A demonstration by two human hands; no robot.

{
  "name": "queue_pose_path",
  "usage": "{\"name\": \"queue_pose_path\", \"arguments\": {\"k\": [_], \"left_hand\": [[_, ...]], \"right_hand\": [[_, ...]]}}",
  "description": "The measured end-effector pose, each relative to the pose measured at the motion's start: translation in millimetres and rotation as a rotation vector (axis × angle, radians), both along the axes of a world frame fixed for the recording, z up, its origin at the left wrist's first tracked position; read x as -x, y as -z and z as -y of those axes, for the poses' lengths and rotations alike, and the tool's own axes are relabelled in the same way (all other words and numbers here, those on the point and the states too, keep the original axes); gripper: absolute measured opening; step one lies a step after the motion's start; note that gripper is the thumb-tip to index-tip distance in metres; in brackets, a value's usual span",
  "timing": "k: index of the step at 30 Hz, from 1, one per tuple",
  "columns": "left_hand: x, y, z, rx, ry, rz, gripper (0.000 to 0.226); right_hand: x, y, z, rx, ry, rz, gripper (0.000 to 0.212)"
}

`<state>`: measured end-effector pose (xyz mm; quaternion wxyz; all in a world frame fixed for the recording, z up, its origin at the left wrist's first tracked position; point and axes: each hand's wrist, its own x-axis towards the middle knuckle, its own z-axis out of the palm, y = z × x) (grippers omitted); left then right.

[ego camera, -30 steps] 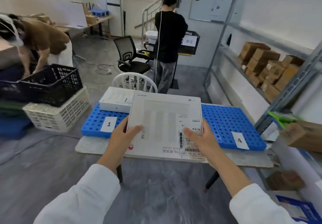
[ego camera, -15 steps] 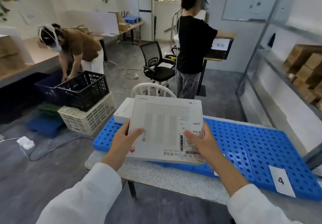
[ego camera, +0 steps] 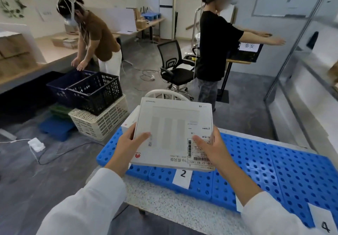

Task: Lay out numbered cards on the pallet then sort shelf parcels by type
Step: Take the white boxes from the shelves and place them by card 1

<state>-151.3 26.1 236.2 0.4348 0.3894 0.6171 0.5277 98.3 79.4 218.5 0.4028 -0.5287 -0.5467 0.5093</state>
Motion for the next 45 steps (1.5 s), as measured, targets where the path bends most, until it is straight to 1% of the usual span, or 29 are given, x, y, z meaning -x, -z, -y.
{"name": "queue_pose_path", "arguments": {"k": [9, 14, 17, 21, 28, 33, 37, 42, 45], "left_hand": [[57.4, 14.9, -72.9, 0.027, 0.042, -0.013, 0.028], [103.7, 23.2, -117.5, 0.072, 0.094, -0.001, 0.034], [128.2, 32.6, -145.8, 0.086, 0.109, -0.005, 0.032], [153.6, 47.5, -177.9, 0.116, 0.123, 0.002, 0.031], [190.8, 73.0, -228.8, 0.170, 0.166, -0.029, 0.026], [208.8, 96.0, -257.4, 0.211, 0.177, -0.013, 0.026], [220.9, 113.4, -279.7, 0.252, 0.198, -0.001, 0.026], [236.0, 132.8, -302.1, 0.290, 0.236, -0.018, 0.032], [240.2, 142.1, -311.8, 0.309, 0.230, -0.038, 0.034]], "right_hand": [[59.1, 10.5, -60.7, 0.016, 0.044, 0.032, 0.068], [102.7, 21.9, -93.6, 0.064, 0.089, 0.023, 0.065], [126.6, 29.4, -115.6, 0.084, 0.111, 0.026, 0.062], [152.3, 40.2, -141.8, 0.111, 0.145, 0.048, 0.064], [191.2, 64.8, -179.4, 0.177, 0.183, 0.066, 0.050], [212.2, 85.0, -205.6, 0.213, 0.208, 0.069, 0.067], [223.2, 103.8, -224.6, 0.257, 0.218, 0.084, 0.076], [237.2, 123.4, -239.1, 0.301, 0.229, 0.070, 0.069], [243.6, 133.1, -246.5, 0.328, 0.242, 0.080, 0.069]]}}
